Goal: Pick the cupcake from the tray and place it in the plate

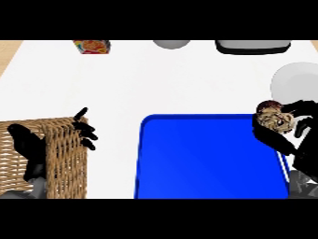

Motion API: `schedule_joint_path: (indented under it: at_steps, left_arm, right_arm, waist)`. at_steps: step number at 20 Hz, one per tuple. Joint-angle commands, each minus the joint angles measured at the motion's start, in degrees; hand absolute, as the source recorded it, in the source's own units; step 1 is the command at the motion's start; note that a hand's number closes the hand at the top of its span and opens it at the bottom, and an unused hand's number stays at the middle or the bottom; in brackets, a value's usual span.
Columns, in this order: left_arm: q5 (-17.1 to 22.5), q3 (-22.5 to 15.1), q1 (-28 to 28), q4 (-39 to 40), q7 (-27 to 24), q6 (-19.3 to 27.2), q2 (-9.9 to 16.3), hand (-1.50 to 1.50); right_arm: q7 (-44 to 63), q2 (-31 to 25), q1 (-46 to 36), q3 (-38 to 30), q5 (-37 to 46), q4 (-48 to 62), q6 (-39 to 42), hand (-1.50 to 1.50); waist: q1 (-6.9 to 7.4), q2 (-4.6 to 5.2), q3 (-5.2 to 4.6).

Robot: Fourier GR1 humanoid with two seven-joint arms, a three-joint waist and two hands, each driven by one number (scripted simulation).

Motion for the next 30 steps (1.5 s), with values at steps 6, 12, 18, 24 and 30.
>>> schedule_joint_path:
  at_steps: [6, 12, 18, 24, 30]
  left_arm:
    - [-4.4, -2.9, 1.8, 4.2, -5.4, 0.9, -3.9, 0.00]
    - [-4.0, -2.0, 1.5, 5.1, -5.4, -0.6, -3.8, 0.00]
    - [-4.9, -2.6, 1.6, 4.8, -5.5, -1.9, -3.4, 0.00]
    - [-4.8, -3.1, -0.2, 2.4, -1.7, -0.7, -3.8, 0.00]
    - [-4.7, -1.9, 0.1, 2.7, -1.8, -1.7, -2.9, 0.00]
  right_arm:
    - [-16.1, -8.9, -4.4, -15.0, -16.0, 18.7, -7.8, 1.50]
    - [-28.0, -13.8, -11.7, -21.1, -27.4, 32.2, -3.6, 1.50]
    - [-42.2, -16.4, -16.0, -28.1, -34.9, 46.1, -0.3, 1.50]
    - [-36.3, -21.8, -19.3, -24.4, -31.6, 63.5, 13.5, -1.50]
    - [-50.0, -20.8, -24.1, -29.3, -38.3, 71.9, 21.2, -1.50]
  waist:
    - [0.97, 1.14, -1.48]
    - [1.85, 1.43, -1.44]
    - [2.07, 1.61, -1.38]
    - [4.14, 2.24, -1.42]
    - [3.60, 1.95, -1.24]
